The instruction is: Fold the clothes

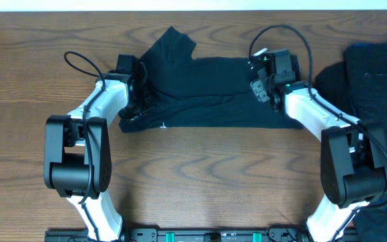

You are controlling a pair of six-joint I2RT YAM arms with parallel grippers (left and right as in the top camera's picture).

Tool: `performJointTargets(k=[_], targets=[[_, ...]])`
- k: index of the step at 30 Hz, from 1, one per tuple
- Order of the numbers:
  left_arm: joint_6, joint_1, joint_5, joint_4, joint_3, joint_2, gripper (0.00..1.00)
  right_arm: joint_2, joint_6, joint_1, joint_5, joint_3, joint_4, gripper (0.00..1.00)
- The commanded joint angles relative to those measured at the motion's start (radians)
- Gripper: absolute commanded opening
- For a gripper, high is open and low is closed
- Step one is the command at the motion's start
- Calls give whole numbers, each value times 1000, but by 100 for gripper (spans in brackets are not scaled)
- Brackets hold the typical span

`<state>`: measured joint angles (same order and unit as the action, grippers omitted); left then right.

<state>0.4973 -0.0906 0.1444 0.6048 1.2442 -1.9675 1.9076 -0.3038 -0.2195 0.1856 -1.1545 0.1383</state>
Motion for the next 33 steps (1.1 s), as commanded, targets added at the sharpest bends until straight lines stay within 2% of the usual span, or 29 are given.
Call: performJointTargets(k=[1,6,9,12,14,17,20,26,33], targets=[[-6,16,-51,-8,-17,-68,6,-6,66,23,11,-15,0,76],[-6,16,-51,-8,-17,-68,6,-58,169,22,8,-90,202,76],[-6,16,-51,-8,-17,-68,6,-100,281,25,1,-121,355,68],[-14,16,-51,-14,-16,-68,6,-127,348,28,-64,-121,457,50],[-34,16,-50,-15,-11,-63,6,-130,358,28,-130,-121,518,42],[-49,15,-50,20,8,-34,6,-127,361,28,-172,-111,579,19],[-56,16,-51,32,10,18,6,-123,375,28,-175,-84,575,8],[-56,16,-51,45,10,108,6,-103,378,29,-183,-31,533,5],[-55,16,-109,45,-2,88,6,-47,391,29,-201,19,466,4]])
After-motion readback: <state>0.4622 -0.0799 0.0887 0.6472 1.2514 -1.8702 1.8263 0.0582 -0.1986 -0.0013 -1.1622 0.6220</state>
